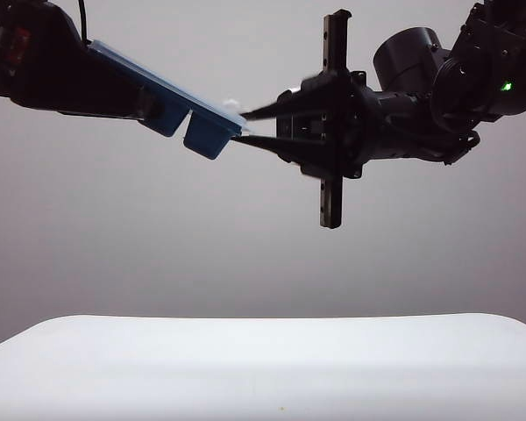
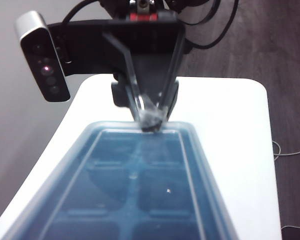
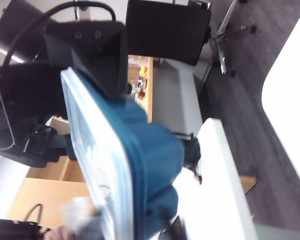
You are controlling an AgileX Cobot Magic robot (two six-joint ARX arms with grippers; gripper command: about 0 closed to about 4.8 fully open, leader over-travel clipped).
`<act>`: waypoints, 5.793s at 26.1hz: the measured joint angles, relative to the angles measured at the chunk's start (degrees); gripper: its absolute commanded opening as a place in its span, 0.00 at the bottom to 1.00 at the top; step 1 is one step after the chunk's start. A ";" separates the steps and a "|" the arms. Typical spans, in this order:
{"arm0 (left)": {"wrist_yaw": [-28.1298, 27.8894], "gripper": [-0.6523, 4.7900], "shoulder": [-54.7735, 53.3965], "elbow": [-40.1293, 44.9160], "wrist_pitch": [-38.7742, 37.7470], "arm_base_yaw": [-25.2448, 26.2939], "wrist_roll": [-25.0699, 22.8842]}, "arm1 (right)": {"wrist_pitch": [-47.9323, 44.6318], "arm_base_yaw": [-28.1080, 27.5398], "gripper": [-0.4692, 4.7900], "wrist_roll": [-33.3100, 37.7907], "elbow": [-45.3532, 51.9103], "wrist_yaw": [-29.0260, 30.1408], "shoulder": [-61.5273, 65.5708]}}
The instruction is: Pick up the ice cube tray, remove its lid, and then place both the tray and the lid back on the table.
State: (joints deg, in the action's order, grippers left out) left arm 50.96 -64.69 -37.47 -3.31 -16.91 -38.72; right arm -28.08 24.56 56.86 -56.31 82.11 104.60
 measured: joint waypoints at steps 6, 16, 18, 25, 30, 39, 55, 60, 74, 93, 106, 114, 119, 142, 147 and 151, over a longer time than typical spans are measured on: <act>0.00 0.51 -0.02 -0.02 2.75 -0.24 0.00 | -6.78 -4.20 0.61 -3.85 -0.20 0.04 0.00; -5.25 0.51 -0.22 -0.02 5.46 -0.26 -0.07 | -2.49 -8.41 0.49 -2.73 -0.11 2.47 -0.09; -6.08 0.51 -0.46 0.00 6.58 -0.24 -0.07 | -2.51 -6.36 0.49 -2.29 -0.13 3.15 -0.48; -6.21 0.51 -0.44 -0.02 7.37 -0.26 -0.04 | -2.49 -2.64 0.39 -1.81 -0.11 3.15 -0.55; -6.19 0.51 -0.46 0.00 7.34 -0.26 0.83 | -2.49 -2.49 0.26 -1.57 -0.11 2.71 -0.55; -6.23 0.51 -0.44 0.00 7.39 -0.02 1.79 | -2.47 -2.25 0.08 -1.22 0.07 2.12 -0.55; -6.05 0.51 -1.86 -0.15 6.97 0.44 2.45 | -1.60 -2.62 0.08 -0.61 -4.42 3.48 -0.33; -3.67 0.51 -2.21 0.07 4.96 -0.74 2.27 | -2.62 -3.06 0.08 -0.28 -7.80 2.10 -0.46; -8.57 0.51 -2.51 0.07 1.49 -0.15 -2.62 | -2.93 -18.88 0.08 -0.50 -10.08 3.21 -0.57; 0.85 0.68 -32.81 0.33 31.19 -0.11 1.44 | 6.16 -29.44 0.08 -20.33 11.30 -4.02 5.73; -7.63 0.68 -42.23 0.26 32.41 -0.07 2.34 | 7.13 -29.55 0.13 -22.75 13.77 -14.56 9.53; -12.11 0.90 -42.12 0.24 22.21 0.00 -1.97 | 13.79 -29.59 0.30 -26.93 13.75 -17.79 9.53; -14.73 1.00 -41.90 0.26 19.74 -0.02 -2.62 | 14.97 -29.59 0.40 -27.45 13.66 -17.99 9.53; -46.95 0.68 13.68 -0.50 -0.39 -0.24 15.15 | 28.44 -28.39 0.07 -48.63 13.81 -57.72 -39.36; -57.46 0.61 26.10 -0.48 -7.02 -0.22 19.04 | 30.14 -26.73 0.07 -54.80 14.05 -75.30 -52.11; -57.59 0.53 32.79 0.79 -9.40 -0.13 22.91 | 30.53 -24.57 0.07 -55.06 16.83 -75.17 -58.29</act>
State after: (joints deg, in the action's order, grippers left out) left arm -6.63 -31.90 -36.69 -12.71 -17.04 -15.81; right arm 2.46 -0.01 1.80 -39.48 6.94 46.30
